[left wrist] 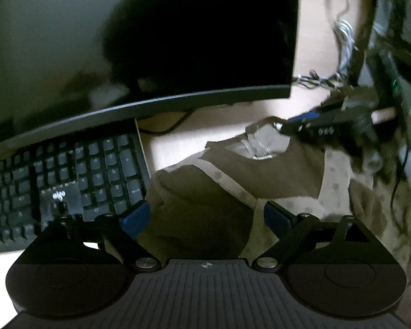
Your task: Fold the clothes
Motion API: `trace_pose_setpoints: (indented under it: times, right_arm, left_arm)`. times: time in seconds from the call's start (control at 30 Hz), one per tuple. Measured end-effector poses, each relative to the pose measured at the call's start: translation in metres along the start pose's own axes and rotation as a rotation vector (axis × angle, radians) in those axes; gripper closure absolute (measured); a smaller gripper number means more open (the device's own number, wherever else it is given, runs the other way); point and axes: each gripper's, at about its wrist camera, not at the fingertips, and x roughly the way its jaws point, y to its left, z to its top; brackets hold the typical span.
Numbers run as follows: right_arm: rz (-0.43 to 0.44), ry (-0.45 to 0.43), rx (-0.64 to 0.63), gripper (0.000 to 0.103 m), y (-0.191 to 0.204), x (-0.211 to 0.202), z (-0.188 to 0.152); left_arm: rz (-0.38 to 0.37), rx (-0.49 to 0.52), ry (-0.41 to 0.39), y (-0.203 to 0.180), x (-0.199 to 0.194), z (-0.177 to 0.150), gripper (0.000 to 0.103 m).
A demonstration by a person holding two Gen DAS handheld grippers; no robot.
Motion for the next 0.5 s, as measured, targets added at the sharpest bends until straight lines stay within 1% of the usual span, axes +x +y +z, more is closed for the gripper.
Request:
trace_pose_setpoints:
  times: [0.07,0.13,0.23,0.3,0.37,0.43,0.5]
  right_arm:
    - [0.017,-0.056,-0.023,0.095,0.005,-0.035,-0.006]
    - [0.050,-0.092,-0.008,0.096,0.007,-0.076,-0.014]
    - [0.071,-0.099,0.030,0.096,0.012,-0.126,-0.034]
    - [0.069,-0.076,0.026,0.096,0.018,-0.144,-0.049]
    - [0.042,-0.067,0.030,0.096,0.019,-0.147,-0.058]
    - [0.014,-0.060,0.034,0.096,0.019,-0.149,-0.066]
    - [0.006,-0.083,0.030,0.096,0.019,-0.151,-0.059]
  left_arm:
    - [-0.003,0.043,-0.005,0.000,-0.001,0.003,0.008]
    - [-0.014,0.092,-0.016,0.002,-0.001,0.009,0.007]
    - [-0.076,0.170,-0.035,-0.001,0.002,0.021,0.005]
    - [-0.141,0.234,-0.033,-0.007,0.010,0.029,0.003]
    - [-0.185,0.258,0.002,-0.011,0.028,0.036,0.002]
    - [-0.235,0.230,0.056,-0.012,0.048,0.039,0.002]
    - [-0.292,0.181,0.111,-0.012,0.067,0.039,0.003]
